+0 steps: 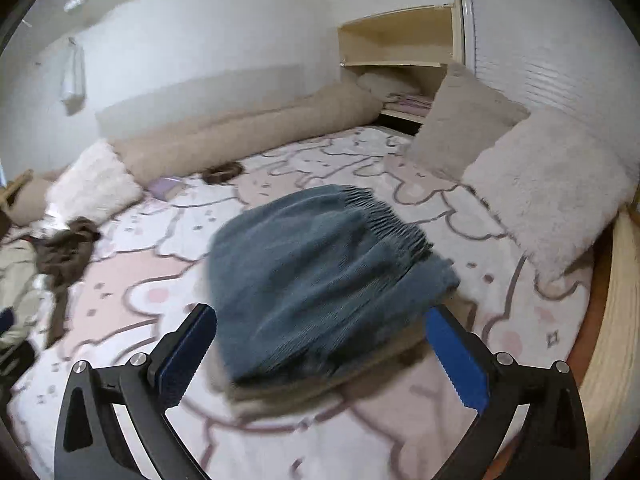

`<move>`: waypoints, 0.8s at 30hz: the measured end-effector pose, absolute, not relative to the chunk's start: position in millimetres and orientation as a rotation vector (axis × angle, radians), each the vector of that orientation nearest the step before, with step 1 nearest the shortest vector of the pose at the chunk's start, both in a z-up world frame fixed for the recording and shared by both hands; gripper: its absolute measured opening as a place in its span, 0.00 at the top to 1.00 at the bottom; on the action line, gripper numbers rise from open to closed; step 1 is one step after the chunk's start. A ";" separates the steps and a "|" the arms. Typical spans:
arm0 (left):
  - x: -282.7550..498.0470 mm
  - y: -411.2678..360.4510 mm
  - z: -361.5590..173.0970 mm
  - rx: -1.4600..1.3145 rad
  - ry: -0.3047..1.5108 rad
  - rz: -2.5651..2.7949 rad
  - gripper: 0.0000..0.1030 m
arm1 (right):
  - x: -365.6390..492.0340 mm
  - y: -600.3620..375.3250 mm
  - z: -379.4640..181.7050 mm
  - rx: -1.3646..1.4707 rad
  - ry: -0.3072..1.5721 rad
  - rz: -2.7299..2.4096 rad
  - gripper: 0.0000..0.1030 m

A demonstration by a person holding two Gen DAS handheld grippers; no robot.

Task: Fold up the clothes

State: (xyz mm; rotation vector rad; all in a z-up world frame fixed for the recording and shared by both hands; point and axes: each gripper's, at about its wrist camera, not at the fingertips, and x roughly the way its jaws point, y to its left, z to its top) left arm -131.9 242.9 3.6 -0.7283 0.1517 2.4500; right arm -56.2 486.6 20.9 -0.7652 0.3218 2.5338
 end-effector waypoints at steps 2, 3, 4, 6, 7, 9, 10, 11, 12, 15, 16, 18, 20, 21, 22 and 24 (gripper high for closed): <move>-122.9 235.7 5.8 -0.736 0.123 2.465 0.00 | -35.9 478.3 26.6 -0.680 0.381 2.542 0.00; -118.6 230.9 7.1 -0.754 0.105 2.475 0.00 | -27.1 475.4 29.6 -0.647 0.406 2.549 0.00; -114.6 226.6 8.3 -0.771 0.087 2.486 0.00 | -19.0 472.5 32.5 -0.626 0.426 2.564 0.00; -105.4 217.0 11.2 -0.776 0.048 2.501 0.00 | -8.2 467.3 36.4 -0.625 0.447 2.597 0.00; -100.7 212.1 12.5 -0.774 0.031 2.508 0.00 | -3.7 464.8 38.0 -0.632 0.455 2.614 0.00; -91.4 201.9 14.5 -0.766 0.010 2.526 0.00 | 4.7 458.4 40.0 -0.644 0.445 2.629 0.00; -86.5 196.5 15.3 -0.764 0.003 2.538 0.00 | 8.9 454.6 41.2 -0.642 0.425 2.627 0.00; -82.6 192.4 15.9 -0.768 0.000 2.548 0.00 | 13.1 450.7 42.4 -0.639 0.404 2.626 0.00; -79.5 188.9 16.2 -0.778 0.003 2.555 0.00 | 17.1 446.7 43.8 -0.630 0.388 2.626 0.00; -68.0 179.0 17.8 -0.787 0.026 2.580 0.00 | 25.1 440.4 46.4 -0.630 0.403 2.627 0.00; -63.1 175.8 19.1 -0.774 0.037 2.592 0.00 | 26.6 438.4 47.4 -0.643 0.413 2.632 0.00; -54.4 167.8 21.8 -0.756 0.045 2.609 0.00 | 28.6 431.7 50.7 -0.663 0.412 2.646 0.00; -50.1 161.4 23.1 -0.760 0.031 2.613 0.00 | 29.5 423.0 53.1 -0.664 0.358 2.645 0.00; -48.0 158.5 23.8 -0.762 0.026 2.617 0.00 | 29.9 418.7 54.4 -0.664 0.331 2.644 0.00; -46.3 155.9 24.5 -0.763 0.022 2.622 0.00 | 30.3 414.4 55.6 -0.665 0.304 2.643 0.00; -42.7 150.7 26.1 -0.763 0.015 2.635 0.00 | 31.2 405.8 58.0 -0.665 0.250 2.641 0.00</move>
